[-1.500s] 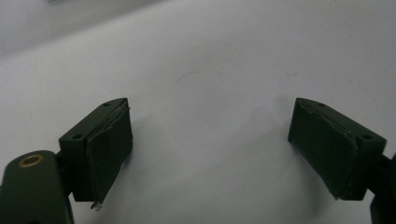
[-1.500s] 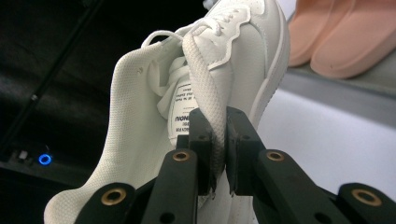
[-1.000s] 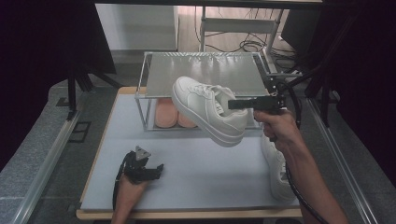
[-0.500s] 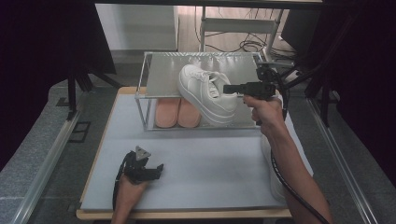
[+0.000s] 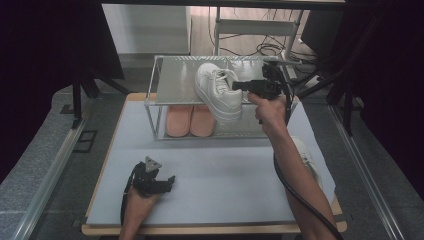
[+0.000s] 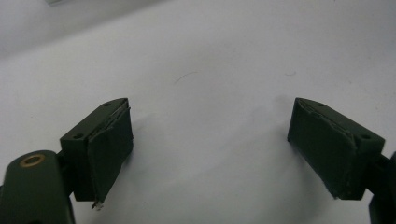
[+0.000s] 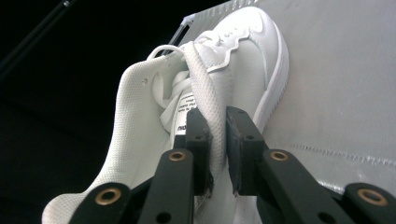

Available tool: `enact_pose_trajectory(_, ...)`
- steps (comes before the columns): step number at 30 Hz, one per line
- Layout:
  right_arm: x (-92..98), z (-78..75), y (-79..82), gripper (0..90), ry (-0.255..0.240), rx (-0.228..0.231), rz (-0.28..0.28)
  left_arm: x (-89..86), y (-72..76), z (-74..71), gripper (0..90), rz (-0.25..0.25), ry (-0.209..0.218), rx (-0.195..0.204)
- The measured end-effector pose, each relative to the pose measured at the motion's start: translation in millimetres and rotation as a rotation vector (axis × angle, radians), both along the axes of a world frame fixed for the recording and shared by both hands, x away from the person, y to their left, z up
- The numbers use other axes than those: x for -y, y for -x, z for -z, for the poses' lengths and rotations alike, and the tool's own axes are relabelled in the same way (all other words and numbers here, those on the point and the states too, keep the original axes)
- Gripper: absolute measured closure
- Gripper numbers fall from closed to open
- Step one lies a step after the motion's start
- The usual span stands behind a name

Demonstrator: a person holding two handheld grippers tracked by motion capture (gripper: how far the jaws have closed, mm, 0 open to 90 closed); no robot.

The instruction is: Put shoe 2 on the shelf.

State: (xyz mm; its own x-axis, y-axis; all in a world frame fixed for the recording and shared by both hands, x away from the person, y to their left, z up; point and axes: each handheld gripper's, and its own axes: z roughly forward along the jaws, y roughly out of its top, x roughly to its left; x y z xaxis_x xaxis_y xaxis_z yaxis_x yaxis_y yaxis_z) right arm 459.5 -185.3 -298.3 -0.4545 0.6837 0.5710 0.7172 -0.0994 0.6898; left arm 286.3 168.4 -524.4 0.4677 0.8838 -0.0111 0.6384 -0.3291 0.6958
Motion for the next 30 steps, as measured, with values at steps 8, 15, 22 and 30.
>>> enact_pose_trajectory(8, 9.5, 3.3, -4.1, 54.6, -0.121, -0.007, -0.042, 0.1, -0.1, 0.1, 14.1, -0.001, 0.000, 0.000)
enact_pose_trajectory(15, 25.5, -5.0, -0.5, 48.0, -0.199, 0.029, -0.078, 0.1, -0.1, 0.1, 14.1, -0.001, 0.000, 0.000)
enact_pose_trajectory(22, 48.0, -7.3, 19.1, 58.6, -0.168, 0.110, -0.073, 0.2, 0.3, -0.3, 14.1, 0.002, -0.007, 0.001)
enact_pose_trajectory(30, 60.9, 4.8, 53.0, 78.8, -0.096, 0.237, -0.096, 1.2, 0.5, 0.3, 14.1, -0.006, 0.001, 0.008)
